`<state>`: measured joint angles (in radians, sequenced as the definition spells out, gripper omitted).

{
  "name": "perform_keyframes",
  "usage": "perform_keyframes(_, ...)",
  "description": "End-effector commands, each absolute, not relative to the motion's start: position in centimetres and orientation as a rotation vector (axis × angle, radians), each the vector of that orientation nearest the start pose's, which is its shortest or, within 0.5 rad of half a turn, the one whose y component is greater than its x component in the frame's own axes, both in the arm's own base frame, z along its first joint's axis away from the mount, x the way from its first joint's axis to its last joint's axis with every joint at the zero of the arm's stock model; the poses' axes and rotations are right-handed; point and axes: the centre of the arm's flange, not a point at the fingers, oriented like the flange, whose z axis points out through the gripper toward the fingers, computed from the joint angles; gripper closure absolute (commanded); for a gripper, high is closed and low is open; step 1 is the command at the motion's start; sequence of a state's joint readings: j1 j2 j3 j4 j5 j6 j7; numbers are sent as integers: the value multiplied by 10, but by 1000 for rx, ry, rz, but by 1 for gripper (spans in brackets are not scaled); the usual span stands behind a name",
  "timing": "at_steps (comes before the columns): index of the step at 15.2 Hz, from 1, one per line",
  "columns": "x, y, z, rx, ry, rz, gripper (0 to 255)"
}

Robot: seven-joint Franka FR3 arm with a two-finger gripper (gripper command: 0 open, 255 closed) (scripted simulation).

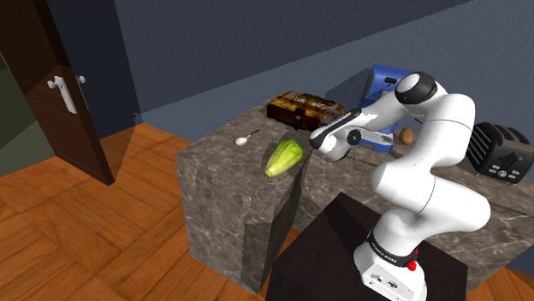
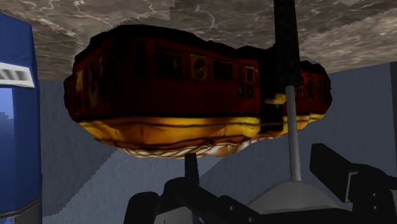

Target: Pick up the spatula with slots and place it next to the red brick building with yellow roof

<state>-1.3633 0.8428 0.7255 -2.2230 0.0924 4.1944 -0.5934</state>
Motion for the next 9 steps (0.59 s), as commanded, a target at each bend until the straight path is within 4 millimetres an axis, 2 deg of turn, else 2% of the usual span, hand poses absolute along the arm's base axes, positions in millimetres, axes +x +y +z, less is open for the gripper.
perform_keyframes(1,411,-381,227,-2780,1048,-2028,0)
perform_keyframes(2,411,-381,227,-2780,1048,-2028,0)
perform_keyframes(6,376,-348,242,-2780,1048,-2028,0)
perform_keyframes(9,376,-348,242,-2780,1048,-2028,0)
